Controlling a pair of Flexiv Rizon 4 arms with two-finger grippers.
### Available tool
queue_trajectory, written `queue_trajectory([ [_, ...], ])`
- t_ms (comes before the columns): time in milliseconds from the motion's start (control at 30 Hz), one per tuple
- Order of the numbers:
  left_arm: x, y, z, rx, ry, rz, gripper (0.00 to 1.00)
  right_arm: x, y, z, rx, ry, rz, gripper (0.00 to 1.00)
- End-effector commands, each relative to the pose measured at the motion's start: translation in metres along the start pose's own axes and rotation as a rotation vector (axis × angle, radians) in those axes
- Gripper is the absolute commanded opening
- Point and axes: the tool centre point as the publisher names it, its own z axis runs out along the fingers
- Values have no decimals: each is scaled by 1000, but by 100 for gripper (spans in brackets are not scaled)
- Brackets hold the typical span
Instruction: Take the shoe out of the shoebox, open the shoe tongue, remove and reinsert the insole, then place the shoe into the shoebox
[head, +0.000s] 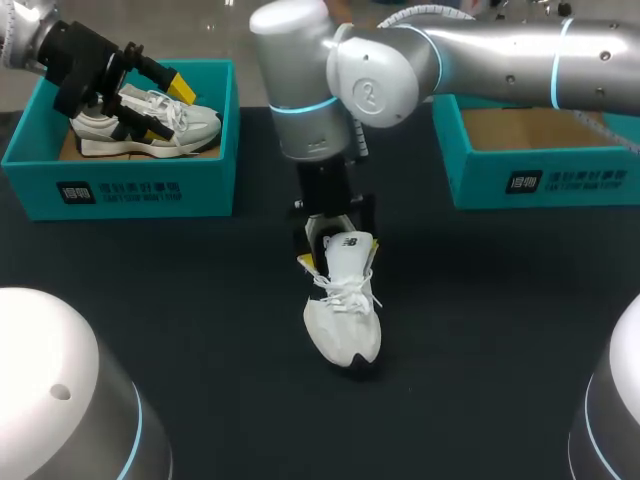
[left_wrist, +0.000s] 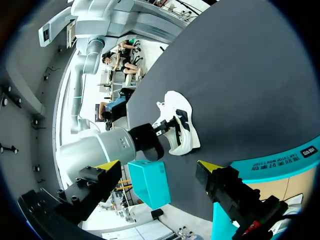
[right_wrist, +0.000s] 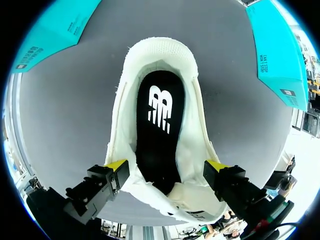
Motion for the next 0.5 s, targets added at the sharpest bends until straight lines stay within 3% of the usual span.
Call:
queue_trajectory([
  [33,0,-1,0,0,3,1,100,-1,-5,-6,-13,-1,13,100],
  [500,0,-1,0,0,3,1,100,-15,-29,-33,-42,-5,99,100],
])
